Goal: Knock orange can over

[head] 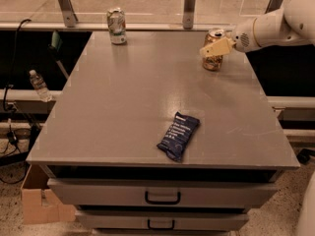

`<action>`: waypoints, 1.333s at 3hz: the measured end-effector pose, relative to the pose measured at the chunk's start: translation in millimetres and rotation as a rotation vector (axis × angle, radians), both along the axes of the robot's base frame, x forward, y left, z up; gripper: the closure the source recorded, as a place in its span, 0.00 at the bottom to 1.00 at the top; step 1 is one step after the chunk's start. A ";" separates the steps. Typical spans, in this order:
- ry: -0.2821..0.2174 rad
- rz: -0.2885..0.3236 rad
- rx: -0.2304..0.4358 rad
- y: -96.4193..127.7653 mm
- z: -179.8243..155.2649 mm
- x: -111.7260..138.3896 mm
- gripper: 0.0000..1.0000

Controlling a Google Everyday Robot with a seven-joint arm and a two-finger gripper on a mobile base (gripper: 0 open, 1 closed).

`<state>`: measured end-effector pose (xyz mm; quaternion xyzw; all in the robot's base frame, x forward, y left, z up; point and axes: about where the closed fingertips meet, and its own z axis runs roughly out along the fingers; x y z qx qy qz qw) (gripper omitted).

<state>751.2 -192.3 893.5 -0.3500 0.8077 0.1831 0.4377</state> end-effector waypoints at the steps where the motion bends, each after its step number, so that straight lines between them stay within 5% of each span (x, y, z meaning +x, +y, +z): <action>1: -0.021 0.049 0.010 5.4 9.9 -3.1 0.62; 2: -0.053 0.155 -0.045 19.6 29.9 -12.6 0.85; 3: -0.043 0.341 -0.198 41.5 35.5 -45.2 1.00; 4: -0.021 0.524 -0.373 51.5 29.6 -85.5 1.00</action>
Offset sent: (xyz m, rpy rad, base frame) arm -0.0423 0.0319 0.0599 -0.1613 -0.0554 0.3760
